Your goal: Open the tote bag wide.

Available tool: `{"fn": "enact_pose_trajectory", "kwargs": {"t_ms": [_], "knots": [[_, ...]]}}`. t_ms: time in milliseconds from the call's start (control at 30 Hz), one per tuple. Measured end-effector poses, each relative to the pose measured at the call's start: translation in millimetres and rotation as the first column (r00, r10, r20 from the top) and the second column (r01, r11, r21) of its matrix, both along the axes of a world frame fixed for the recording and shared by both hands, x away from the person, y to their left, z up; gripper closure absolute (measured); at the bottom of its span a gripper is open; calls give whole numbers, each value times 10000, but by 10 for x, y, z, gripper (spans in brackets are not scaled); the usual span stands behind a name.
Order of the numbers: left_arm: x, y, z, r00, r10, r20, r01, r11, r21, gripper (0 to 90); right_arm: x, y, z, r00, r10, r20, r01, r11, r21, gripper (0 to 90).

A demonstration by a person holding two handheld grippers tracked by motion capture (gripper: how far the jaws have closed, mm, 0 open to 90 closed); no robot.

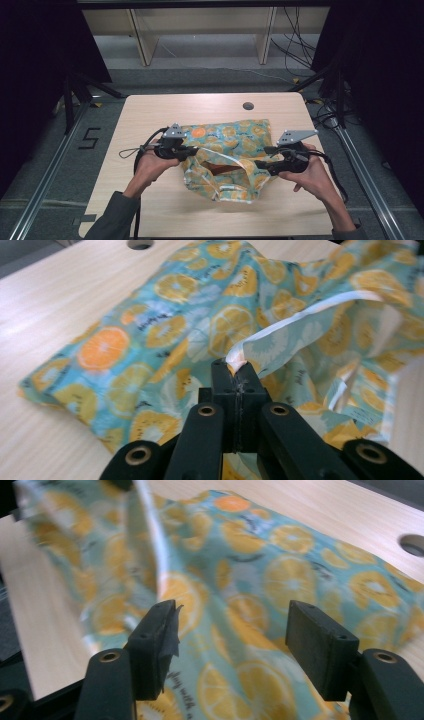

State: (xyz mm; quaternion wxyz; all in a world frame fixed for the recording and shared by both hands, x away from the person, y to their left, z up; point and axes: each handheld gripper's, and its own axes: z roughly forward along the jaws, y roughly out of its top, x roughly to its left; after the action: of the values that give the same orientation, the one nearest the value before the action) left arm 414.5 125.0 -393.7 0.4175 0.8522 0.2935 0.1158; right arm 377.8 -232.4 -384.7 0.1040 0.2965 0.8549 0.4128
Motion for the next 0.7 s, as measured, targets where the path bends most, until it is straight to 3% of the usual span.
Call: {"fn": "enact_pose_trajectory", "kwargs": {"t_ms": [67, 100, 133, 200, 233, 267, 300, 333, 400, 433, 500, 633, 700], "knots": [[43, 2, 21, 9999, 86, -94, -87, 9999, -57, 895, -39, 95, -4, 9995, 264, -195, -267, 9995, -187, 344], [67, 1, 30, 10000, 37, -47, -37, 10000, -17, 895, -45, 145, -30, 9992, 388, -40, -389, 9990, -237, 333], [79, -6, 32, 9999, 136, -102, -137, 9999, -66, 895, -62, 196, -50, 9980, 538, -346, -548, 9981, -291, 329], [111, -11, 39, 9999, 81, -104, -81, 10000, 7, 895, -41, 282, -115, 9967, 683, -436, -708, 9957, -598, 342], [121, -15, 37, 9998, 136, -128, -136, 9999, -50, 895, -16, 321, -150, 9970, 660, -406, -691, 9944, -794, 387], [133, -13, 38, 10000, 61, -68, -61, 10000, 70, 894, 11, 371, -212, 9982, 567, -190, -579, 9959, -692, 538], [138, -16, 30, 9999, 134, -109, -134, 9999, 39, 894, 47, 380, -224, 9966, 800, 176, -776, 9909, -1101, 722], [145, -13, 24, 9999, 130, -58, -129, 9998, 170, 894, 88, 385, -233, 9929, 979, 683, -875, 9861, -1415, 792], [159, 7, 3, 10000, 85, -39, -84, 9995, 296, 893, 164, 415, -238, 9920, 934, 845, -816, 9876, -1341, 885], [160, 20, -8, 9998, 123, -181, -119, 9996, 251, 893, 224, 408, -220, 9895, 858, 1161, -712, 9896, -1249, 896], [170, 42, -30, 9993, 157, -340, -148, 9995, 263, 892, 331, 399, -163, 9890, 557, 1372, -425, 9944, -973, 900], [187, 67, -82, 9987, -5, -512, 17, 9997, 230, 885, 607, 401, -68, 9939, 150, 1089, -78, 9978, -661, 900], [167, 57, -125, 9936, 89, -1130, -60, 9997, 254, 836, 768, 404, -47, 9975, -68, 699, 102, 9988, -475, 900]]}}
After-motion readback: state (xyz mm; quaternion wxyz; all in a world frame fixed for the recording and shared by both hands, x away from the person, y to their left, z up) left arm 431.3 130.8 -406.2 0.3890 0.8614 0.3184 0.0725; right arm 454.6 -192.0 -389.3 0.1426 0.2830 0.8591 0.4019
